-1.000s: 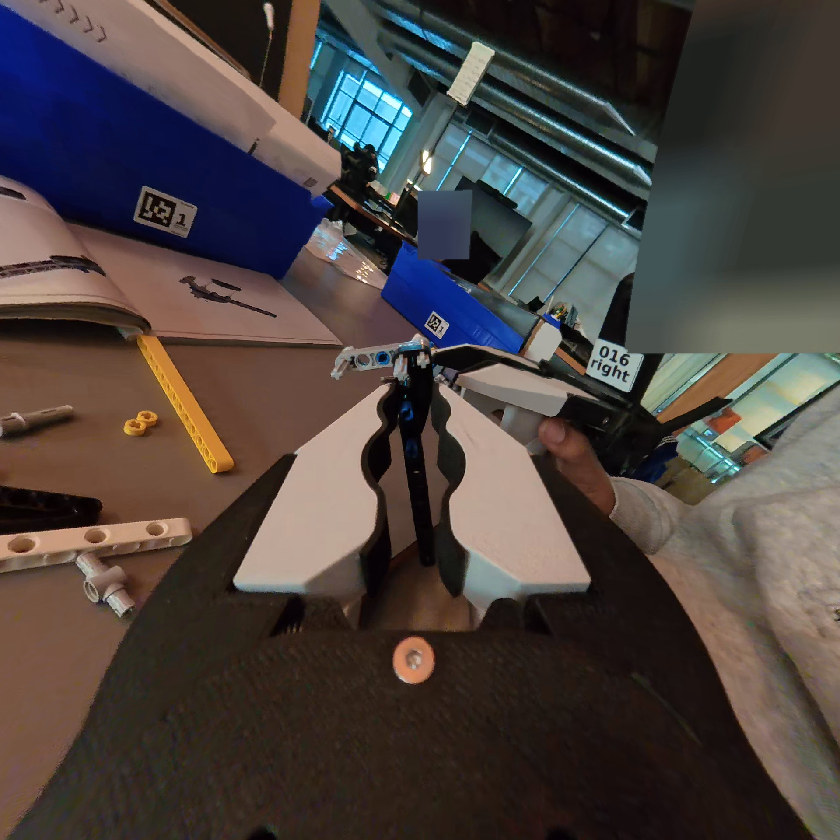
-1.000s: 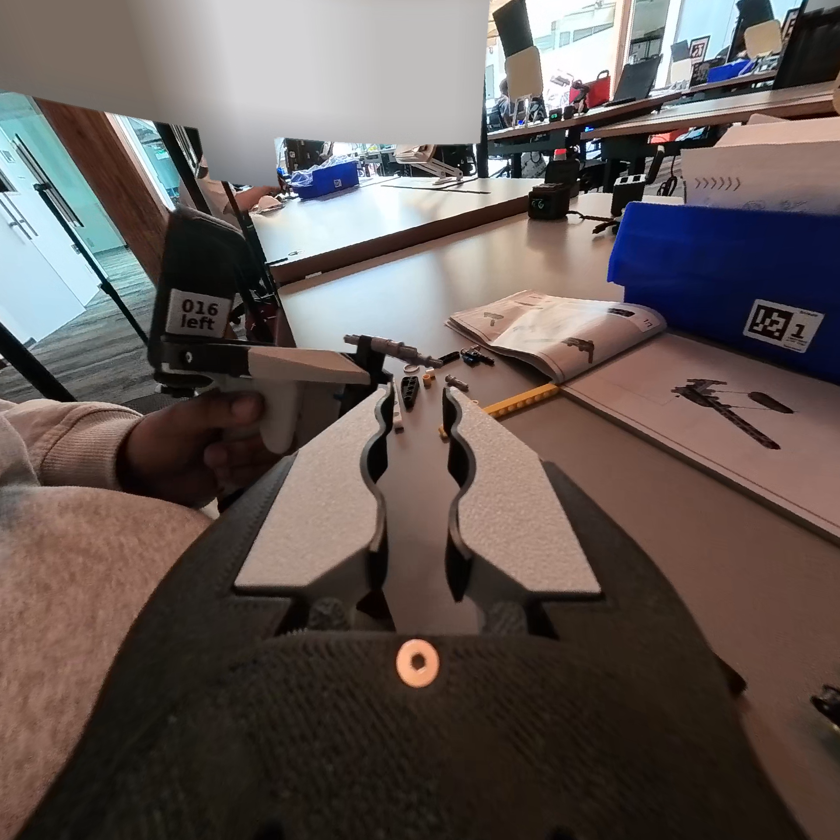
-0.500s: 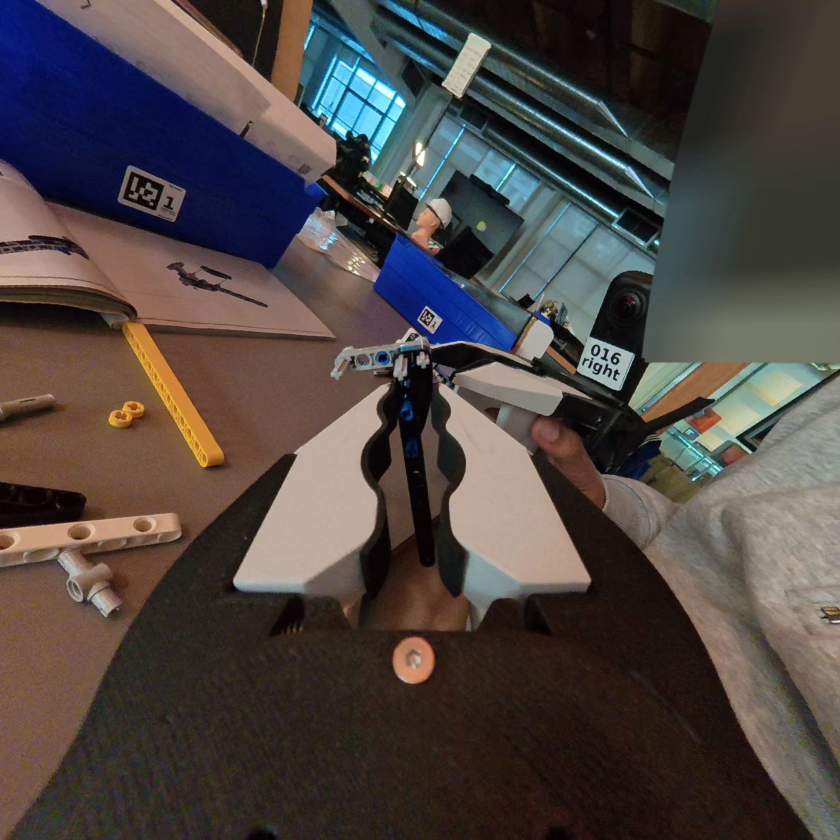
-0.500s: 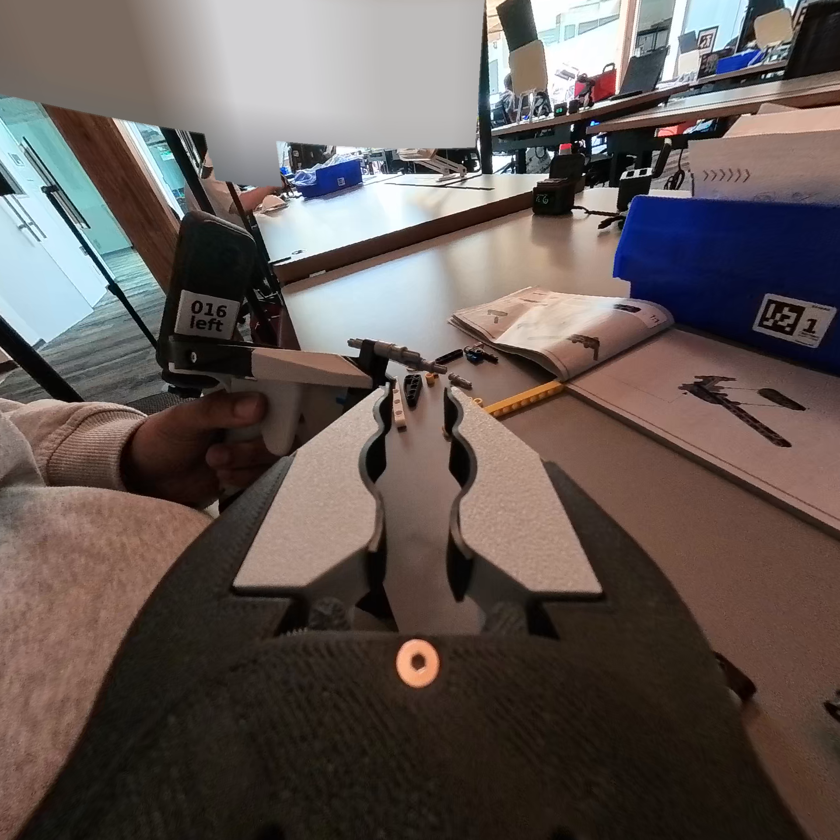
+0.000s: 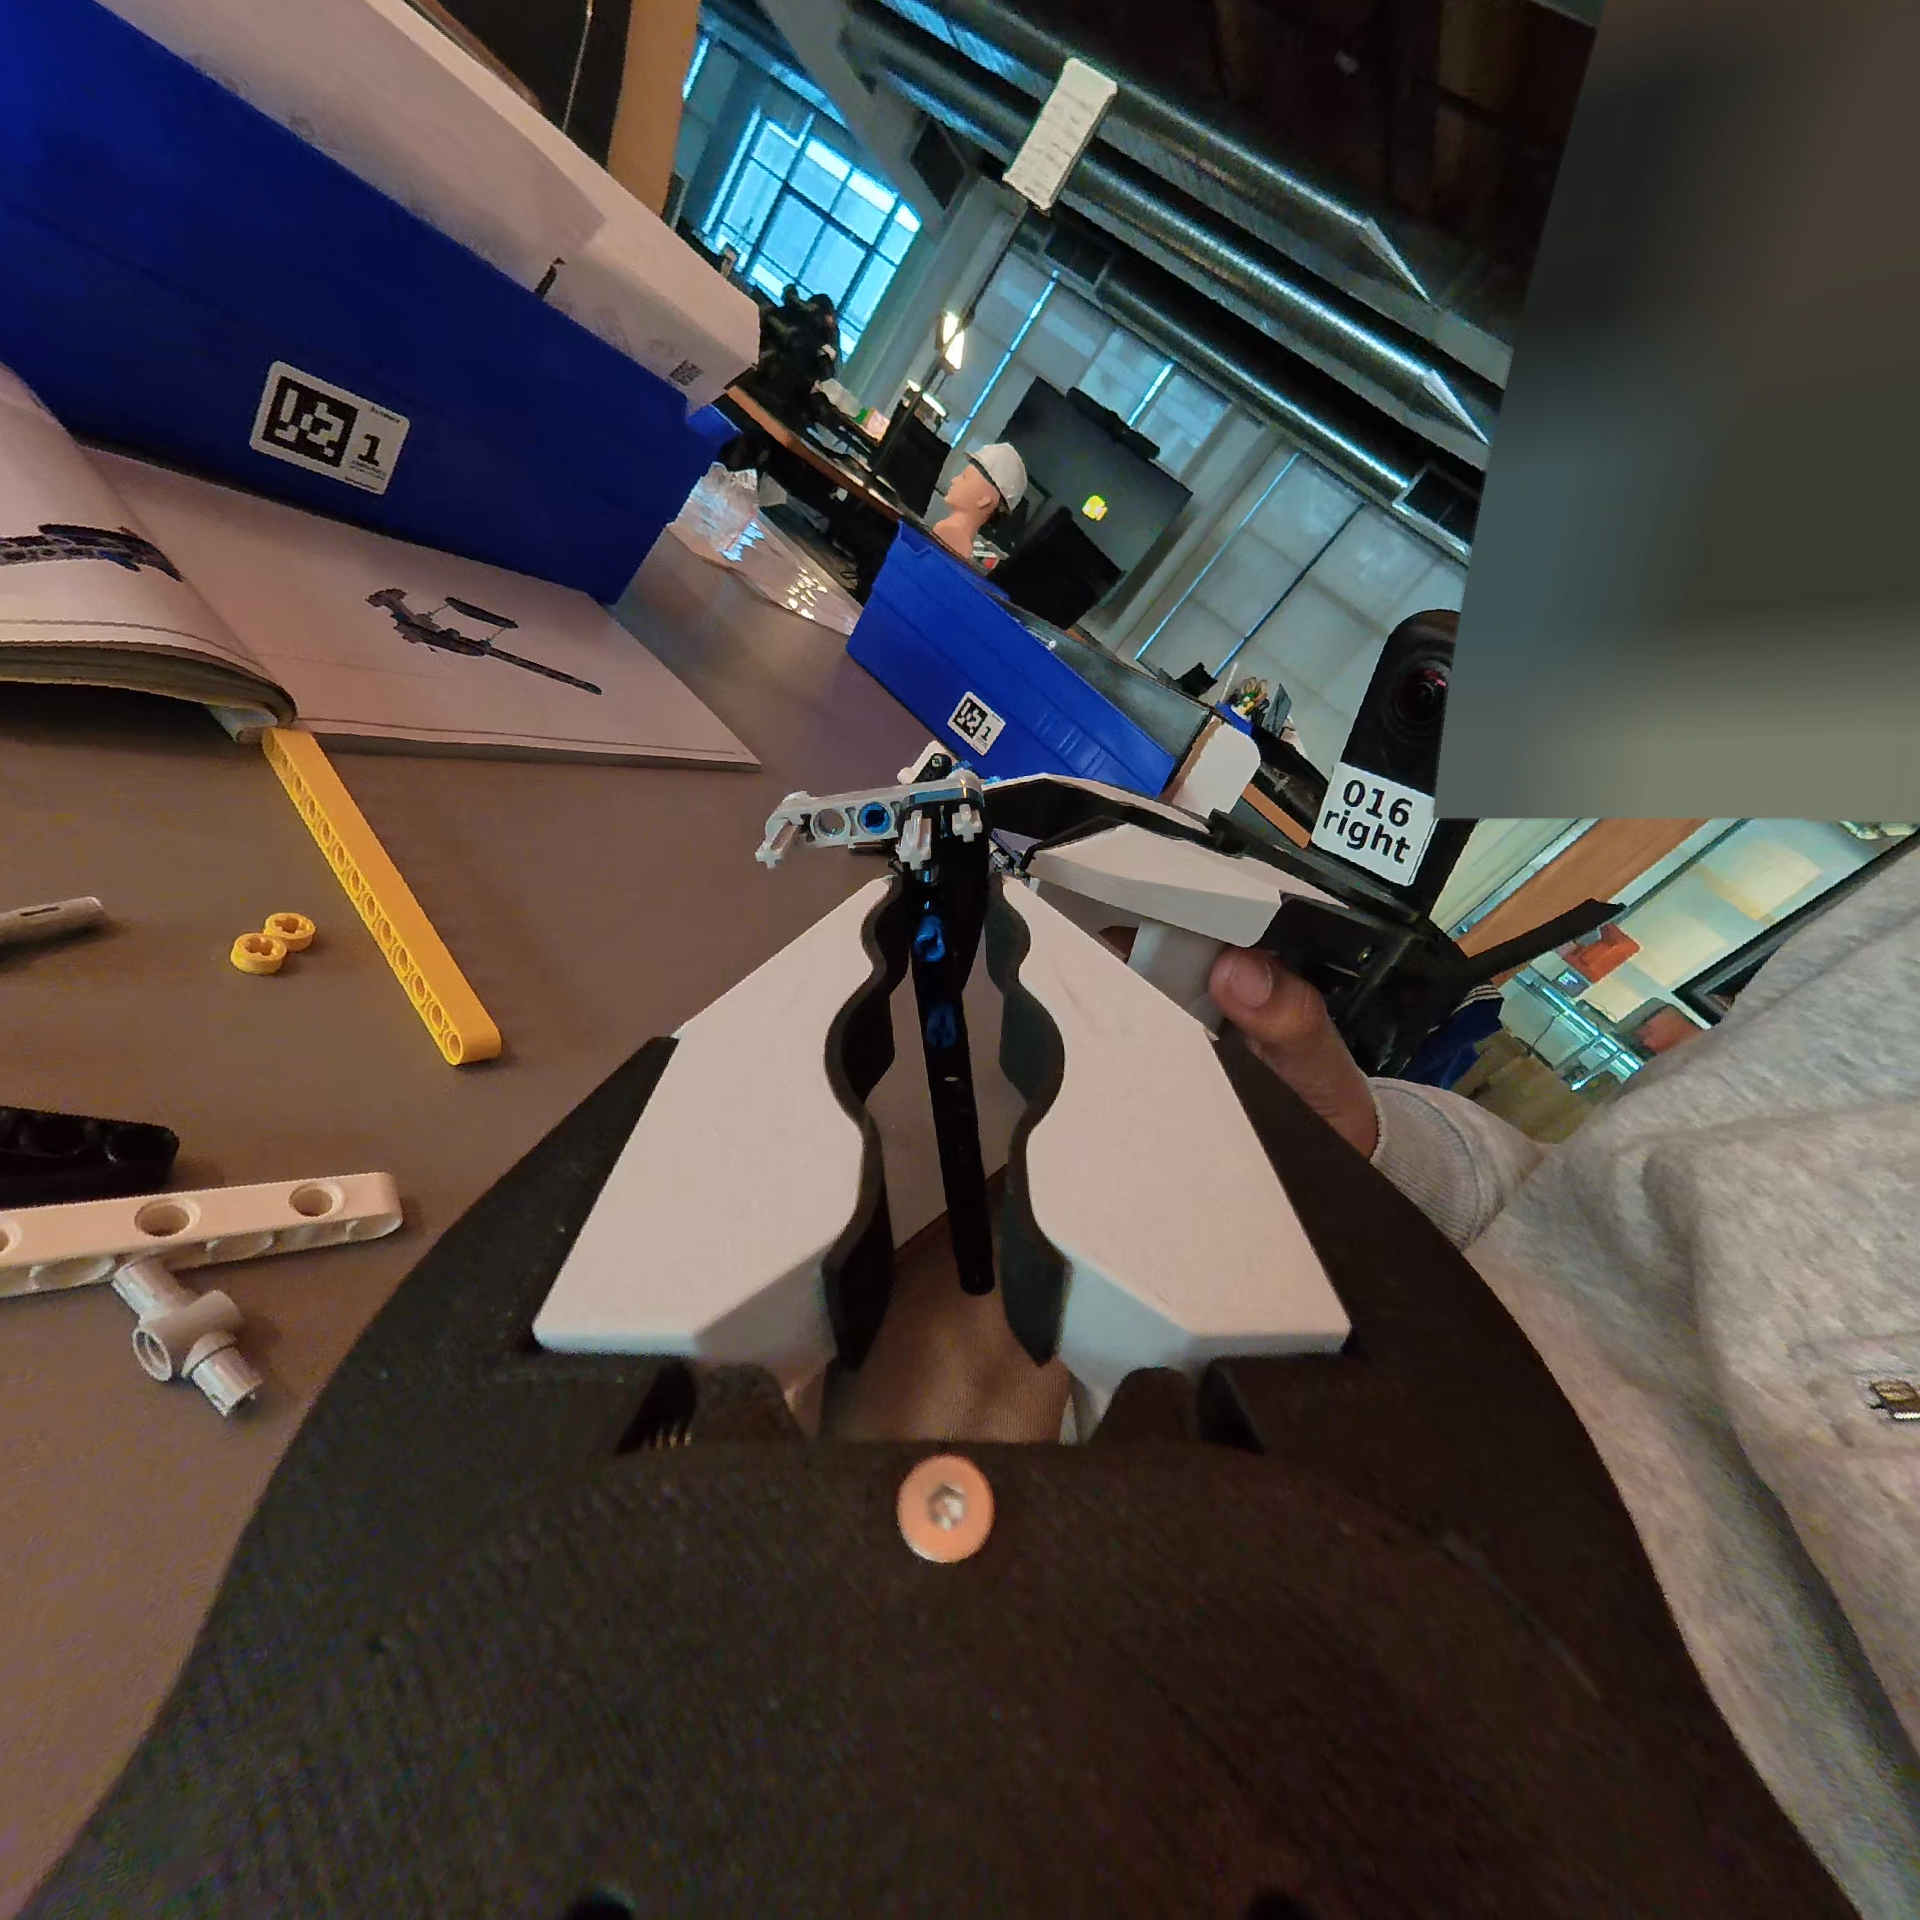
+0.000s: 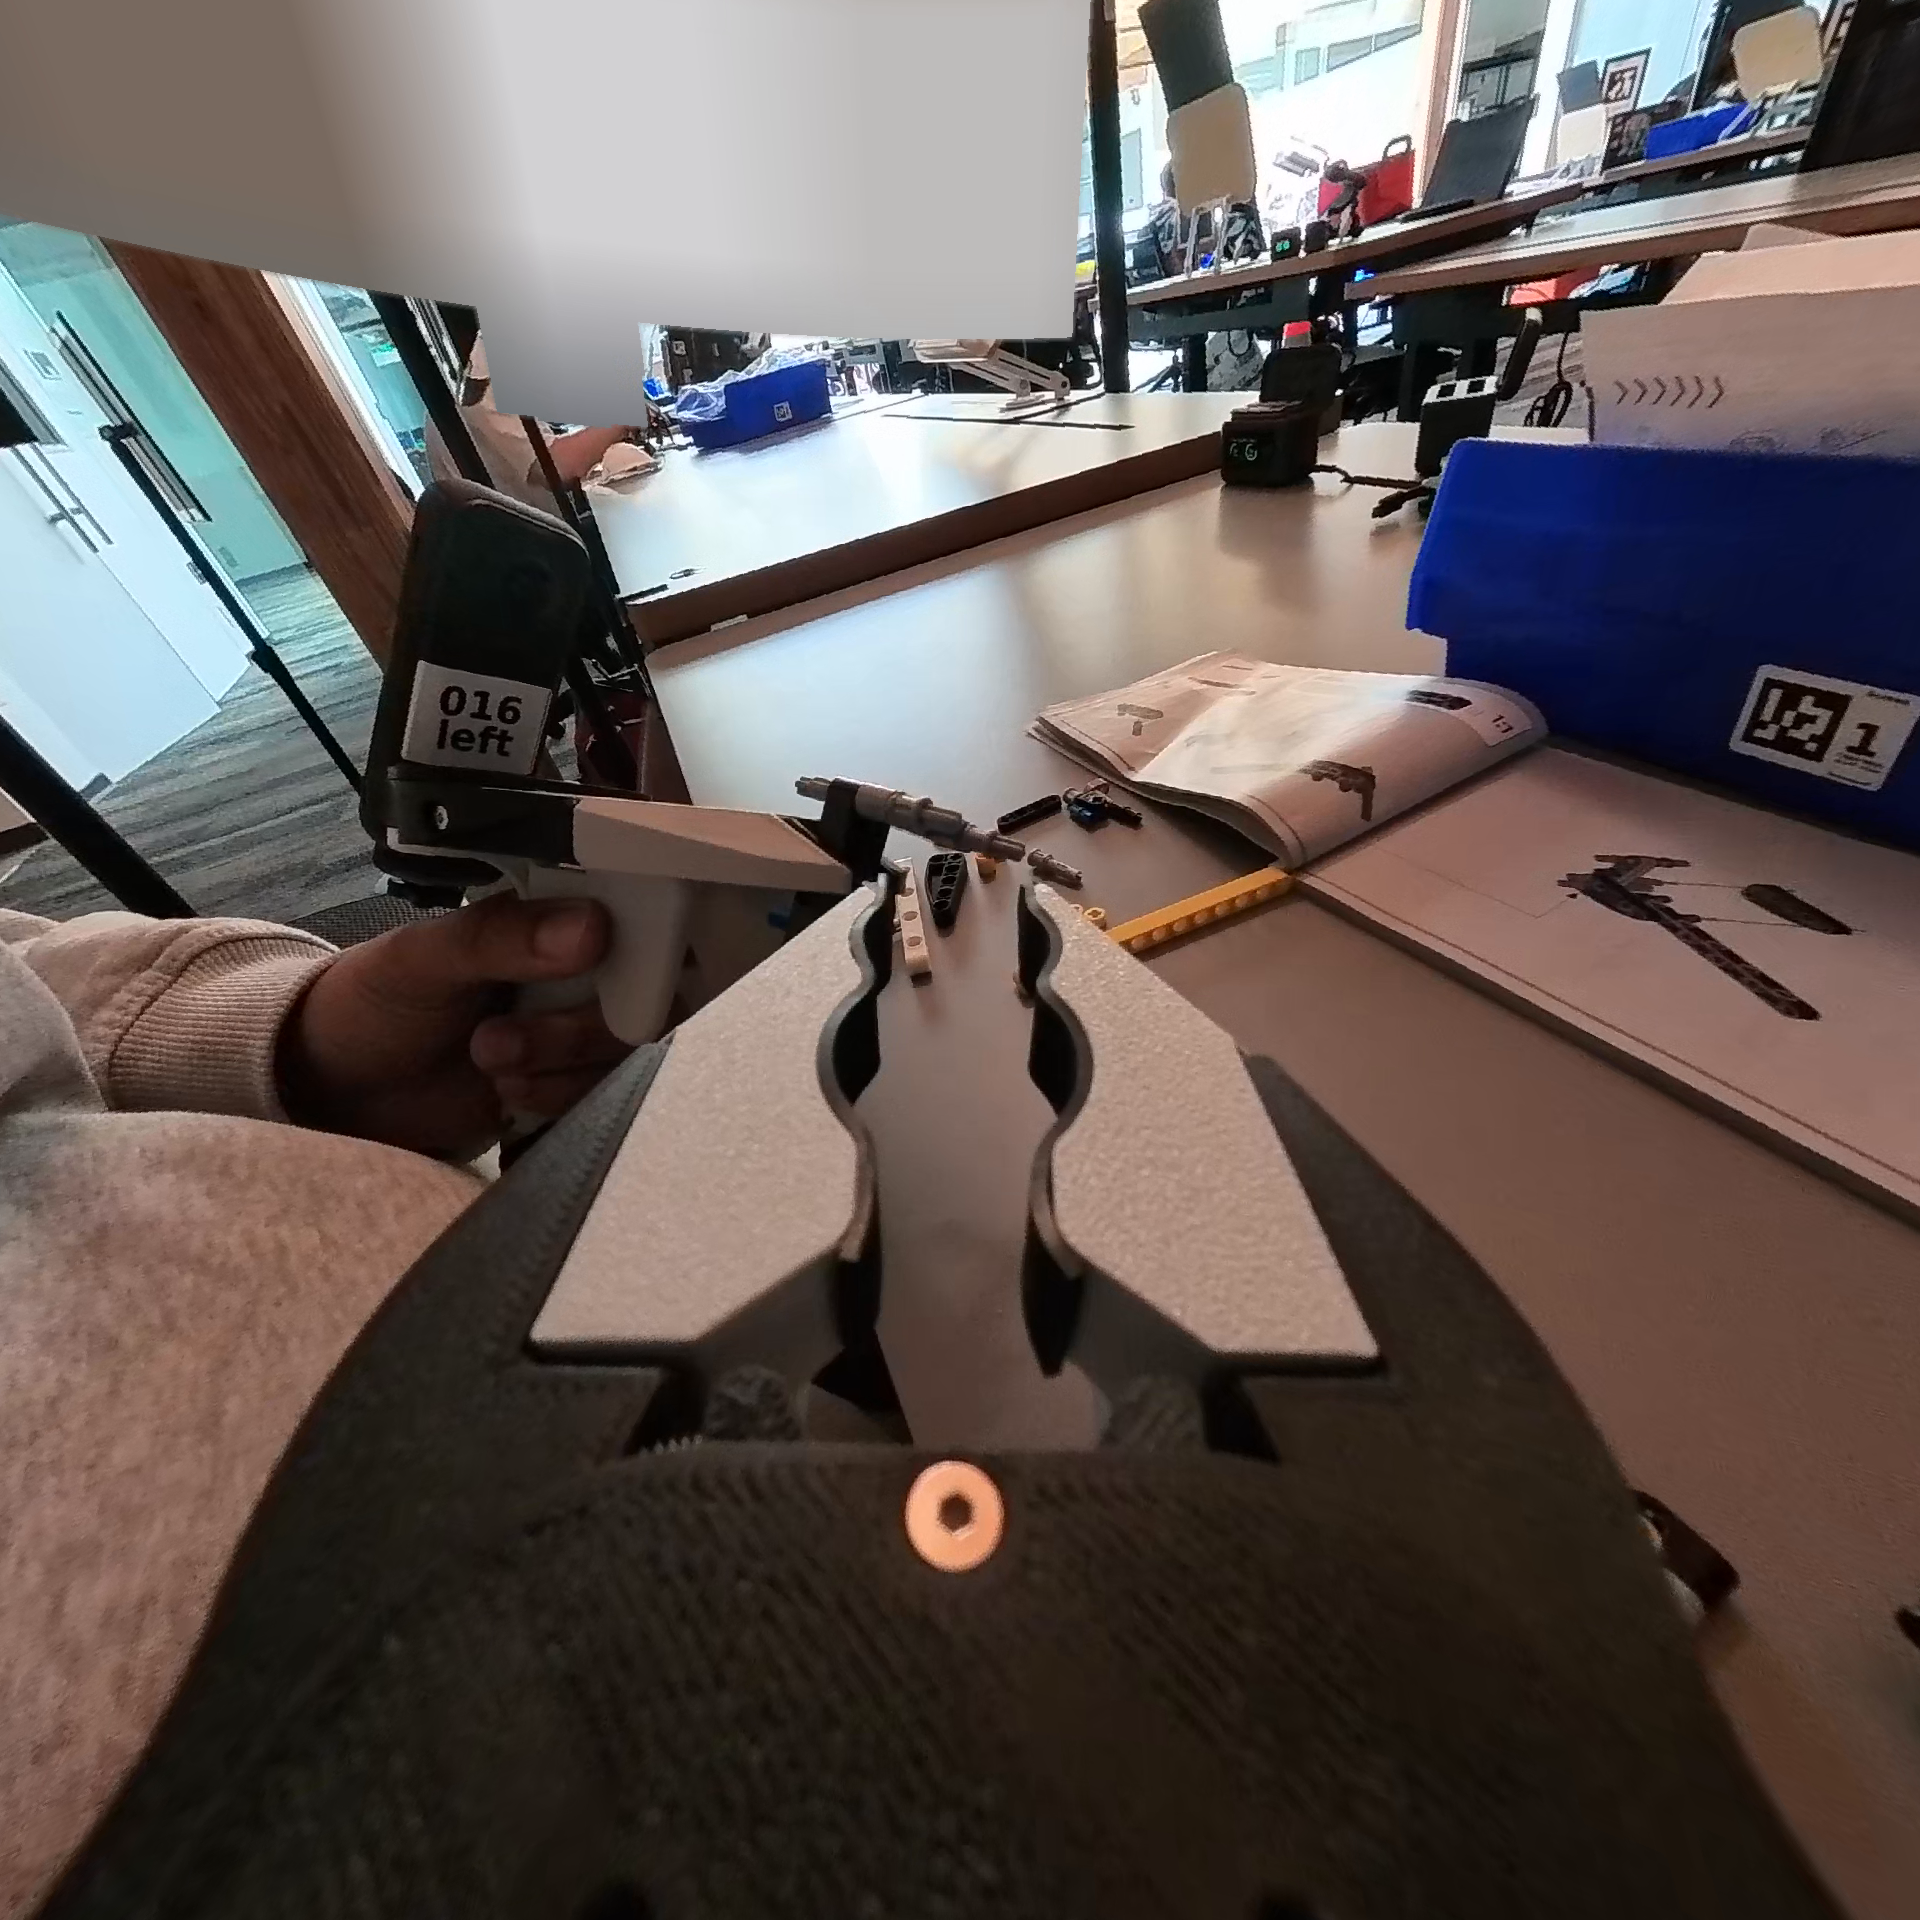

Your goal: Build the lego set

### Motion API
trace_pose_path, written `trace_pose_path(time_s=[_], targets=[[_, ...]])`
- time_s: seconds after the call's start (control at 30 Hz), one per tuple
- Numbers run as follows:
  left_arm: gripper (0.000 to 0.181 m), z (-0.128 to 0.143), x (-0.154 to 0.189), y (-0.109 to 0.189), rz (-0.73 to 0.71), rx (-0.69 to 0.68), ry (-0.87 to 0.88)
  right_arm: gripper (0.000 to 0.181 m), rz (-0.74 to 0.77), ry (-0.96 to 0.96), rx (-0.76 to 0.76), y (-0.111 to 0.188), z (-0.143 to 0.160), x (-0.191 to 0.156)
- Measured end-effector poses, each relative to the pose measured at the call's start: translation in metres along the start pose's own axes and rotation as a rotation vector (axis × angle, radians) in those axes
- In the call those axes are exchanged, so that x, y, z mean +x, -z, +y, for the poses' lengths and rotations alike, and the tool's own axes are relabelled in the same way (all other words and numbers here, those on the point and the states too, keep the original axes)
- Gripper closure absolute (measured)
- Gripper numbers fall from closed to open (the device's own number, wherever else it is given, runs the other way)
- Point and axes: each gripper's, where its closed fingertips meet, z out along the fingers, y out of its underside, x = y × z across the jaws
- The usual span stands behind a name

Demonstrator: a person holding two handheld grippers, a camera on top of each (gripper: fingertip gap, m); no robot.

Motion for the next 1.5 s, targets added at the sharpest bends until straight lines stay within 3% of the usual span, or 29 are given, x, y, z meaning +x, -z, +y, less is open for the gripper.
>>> trace_pose_path(time_s=[0.77,1.0,1.1,1.27,1.37,1.5], targets=[[0.171,0.001,0.001,0.000,0.005,-0.004,0.006,0.158,-0.006,-0.007,0.000,-0.001,0.000,0.001],[0.171,-0.004,0.003,0.002,0.053,0.024,0.089,0.157,-0.014,-0.019,0.008,-0.001,0.000,0.002],[0.171,-0.001,0.011,0.001,0.141,-0.005,0.164,0.150,-0.082,0.059,0.038,0.001,-0.009,-0.008],[0.171,0.013,0.041,0.004,0.429,-0.204,0.398,0.153,-0.120,0.341,0.035,0.016,-0.012,-0.010],[0.171,0.014,0.044,0.009,0.473,-0.243,0.413,0.155,-0.241,0.336,0.042,0.021,-0.011,-0.027],[0.171,0.021,0.047,0.013,0.495,-0.311,0.417,0.154,-0.290,0.370,-0.004,0.020,-0.001,-0.034]])
